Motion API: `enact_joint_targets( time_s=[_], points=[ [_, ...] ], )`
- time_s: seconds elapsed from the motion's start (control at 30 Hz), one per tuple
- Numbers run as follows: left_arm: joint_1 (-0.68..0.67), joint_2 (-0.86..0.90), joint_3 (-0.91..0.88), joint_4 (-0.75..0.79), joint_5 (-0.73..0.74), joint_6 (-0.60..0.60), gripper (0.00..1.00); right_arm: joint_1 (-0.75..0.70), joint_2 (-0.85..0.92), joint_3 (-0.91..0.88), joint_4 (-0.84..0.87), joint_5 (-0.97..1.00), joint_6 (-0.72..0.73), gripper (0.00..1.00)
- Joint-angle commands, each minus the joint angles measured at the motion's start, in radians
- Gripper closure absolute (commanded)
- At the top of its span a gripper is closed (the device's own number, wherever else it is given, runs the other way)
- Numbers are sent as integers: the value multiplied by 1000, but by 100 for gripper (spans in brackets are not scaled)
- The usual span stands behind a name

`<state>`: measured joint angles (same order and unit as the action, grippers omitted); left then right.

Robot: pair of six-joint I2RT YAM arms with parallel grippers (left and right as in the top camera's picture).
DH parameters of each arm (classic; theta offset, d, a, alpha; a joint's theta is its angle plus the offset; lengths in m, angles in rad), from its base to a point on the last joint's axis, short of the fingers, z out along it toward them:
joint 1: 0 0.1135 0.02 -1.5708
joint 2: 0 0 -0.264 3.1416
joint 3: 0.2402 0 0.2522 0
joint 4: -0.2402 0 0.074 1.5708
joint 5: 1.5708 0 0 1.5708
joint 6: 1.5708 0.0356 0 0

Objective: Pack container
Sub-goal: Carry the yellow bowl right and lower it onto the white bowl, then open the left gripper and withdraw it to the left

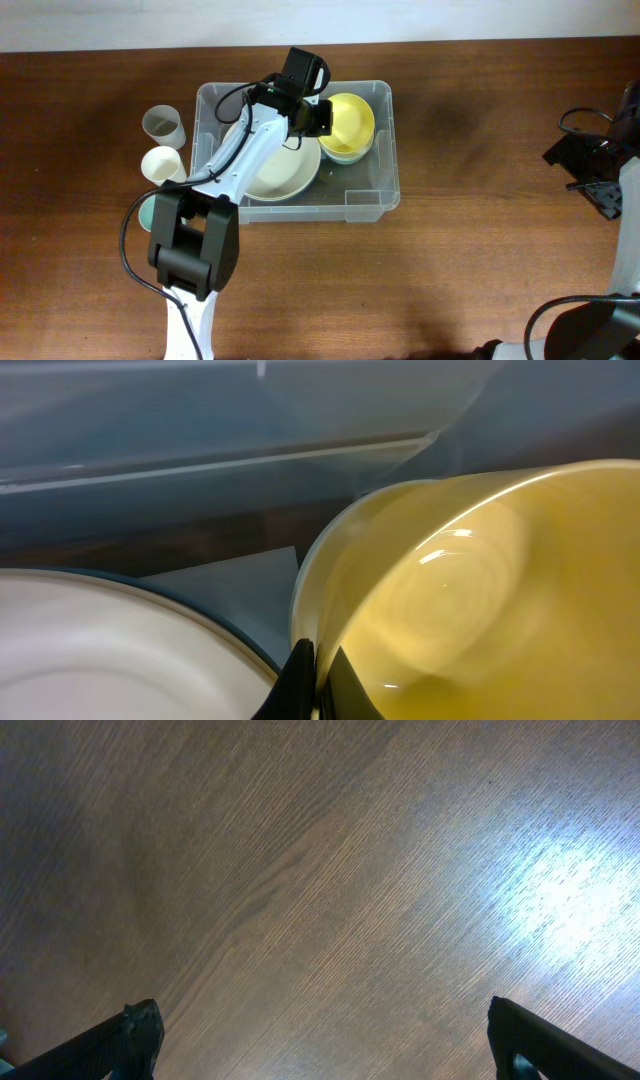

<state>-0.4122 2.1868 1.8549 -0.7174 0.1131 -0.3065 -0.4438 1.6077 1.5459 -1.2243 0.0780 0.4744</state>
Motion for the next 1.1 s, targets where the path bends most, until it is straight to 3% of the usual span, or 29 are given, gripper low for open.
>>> enact_joint_targets(
  time_s=[0.0, 0.2, 0.43, 0.83, 1.07],
  points=[
    [-4, 10, -1, -1, 17, 25, 99, -2, 3, -6, 2, 2, 5, 1],
    [-4, 10, -1, -10, 18, 25, 99, -2, 3, -6, 2, 2, 5, 1],
    [-4, 10, -1, -11, 18, 25, 93, -2, 3, -6, 2, 2, 5, 1],
    [-4, 9, 21, -12, 21, 37, 63, -2, 3, -6, 2, 2, 5, 1],
    [3, 8, 276, -132, -37, 100, 48, -2, 3, -6, 2, 2, 5, 1]
  ],
)
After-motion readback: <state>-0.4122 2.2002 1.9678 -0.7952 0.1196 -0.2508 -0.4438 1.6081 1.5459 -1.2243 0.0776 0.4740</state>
